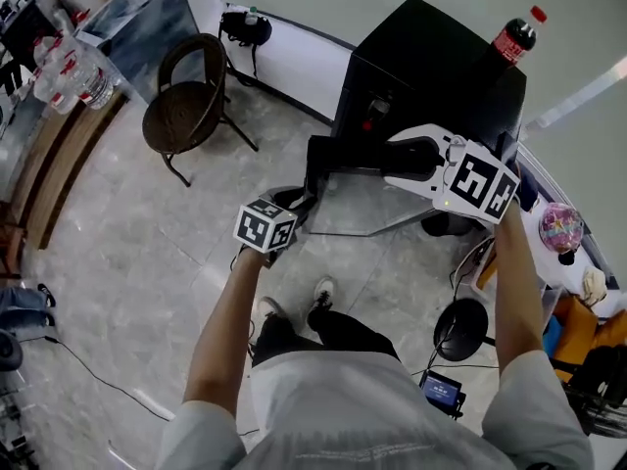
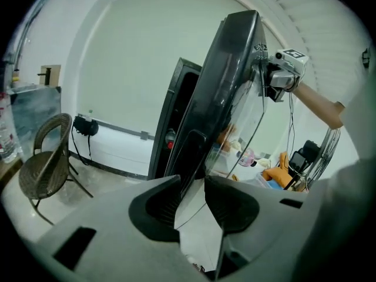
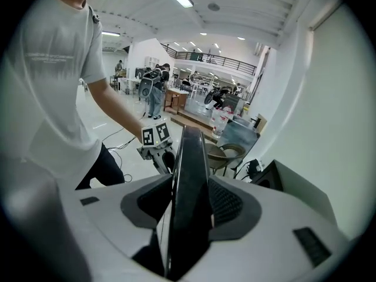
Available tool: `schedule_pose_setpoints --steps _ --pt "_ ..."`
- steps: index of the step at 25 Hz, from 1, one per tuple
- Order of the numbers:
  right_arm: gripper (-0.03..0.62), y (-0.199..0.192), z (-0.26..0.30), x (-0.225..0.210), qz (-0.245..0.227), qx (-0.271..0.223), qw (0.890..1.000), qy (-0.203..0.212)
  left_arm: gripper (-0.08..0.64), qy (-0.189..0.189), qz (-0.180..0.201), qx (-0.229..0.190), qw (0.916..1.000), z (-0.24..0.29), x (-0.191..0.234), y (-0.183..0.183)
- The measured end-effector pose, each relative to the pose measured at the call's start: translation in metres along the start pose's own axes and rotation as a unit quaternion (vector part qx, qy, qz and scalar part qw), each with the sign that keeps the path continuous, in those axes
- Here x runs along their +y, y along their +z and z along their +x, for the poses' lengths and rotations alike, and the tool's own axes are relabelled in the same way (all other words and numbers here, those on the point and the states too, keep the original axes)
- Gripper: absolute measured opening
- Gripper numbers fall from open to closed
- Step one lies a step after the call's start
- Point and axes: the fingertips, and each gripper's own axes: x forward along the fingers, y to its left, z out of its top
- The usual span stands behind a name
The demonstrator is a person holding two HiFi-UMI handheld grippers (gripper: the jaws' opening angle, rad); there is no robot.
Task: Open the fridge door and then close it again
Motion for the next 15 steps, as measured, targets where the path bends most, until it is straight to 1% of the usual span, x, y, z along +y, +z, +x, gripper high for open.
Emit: schedule_pose_setpoints --steps 5,9,12,15 --pt "0.19 0.006 -0.003 0.023 -0.026 -0.007 0.999 0.026 0.112 0.008 -0.014 0.001 0.9999 -0.016 -0.02 -0.019" --pt "0.192 0.008 -0.008 0.04 -0.049 -0.015 0.998 0.038 0.112 0.025 -0.028 -0.008 0.9992 -0.024 -0.036 -0.032" --pt "0.198 0.008 -0.012 0.052 -0.083 -0.018 0.996 0.027 0.112 0.04 -0.038 -0.019 0.9983 -0.03 -0.05 -0.04" --pt "0.207 0.012 -0.015 0.066 -0.135 -0.031 0.99 0.012 0.112 0.066 -0.055 -0.041 0.9954 -0.04 -0.063 -0.052"
